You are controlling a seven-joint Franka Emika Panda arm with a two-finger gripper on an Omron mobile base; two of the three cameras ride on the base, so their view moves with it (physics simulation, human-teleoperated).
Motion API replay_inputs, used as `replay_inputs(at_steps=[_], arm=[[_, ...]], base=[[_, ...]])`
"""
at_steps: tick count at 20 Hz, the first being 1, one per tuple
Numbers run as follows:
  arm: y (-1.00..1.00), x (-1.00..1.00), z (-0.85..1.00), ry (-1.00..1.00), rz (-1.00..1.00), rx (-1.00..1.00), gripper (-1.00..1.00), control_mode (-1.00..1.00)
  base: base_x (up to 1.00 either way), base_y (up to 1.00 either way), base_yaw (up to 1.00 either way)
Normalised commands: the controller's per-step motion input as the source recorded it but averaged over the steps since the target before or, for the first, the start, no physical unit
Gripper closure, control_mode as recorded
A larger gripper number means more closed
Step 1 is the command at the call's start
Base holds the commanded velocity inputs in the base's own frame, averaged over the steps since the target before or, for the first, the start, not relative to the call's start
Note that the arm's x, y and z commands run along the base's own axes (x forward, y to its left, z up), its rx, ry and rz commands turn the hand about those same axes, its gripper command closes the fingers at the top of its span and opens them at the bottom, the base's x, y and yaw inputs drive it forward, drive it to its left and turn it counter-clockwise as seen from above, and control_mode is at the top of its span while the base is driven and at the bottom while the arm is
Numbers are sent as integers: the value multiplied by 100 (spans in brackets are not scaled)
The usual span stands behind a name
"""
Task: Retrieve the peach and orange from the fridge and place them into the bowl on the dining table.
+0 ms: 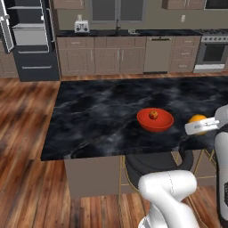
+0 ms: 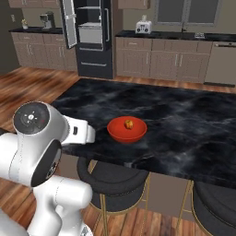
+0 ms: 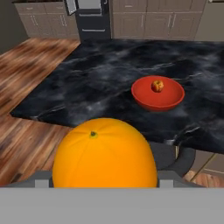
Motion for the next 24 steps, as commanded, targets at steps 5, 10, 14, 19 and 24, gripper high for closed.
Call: replay_inputs(at_steps=[5, 10, 14, 19, 24], arm=[[-30, 57, 0, 0, -1, 0, 100, -100], [-27, 48, -2, 0, -3, 0, 100, -100], [-4, 45, -13, 7, -11, 0, 100, -100], [0, 40, -20, 8, -15, 0, 100, -100], [-2, 28, -20, 3, -8, 0, 100, -100]], base=[[0, 0, 0], [0, 0, 0], [0, 0, 0], [0, 0, 0], [0, 0, 0]])
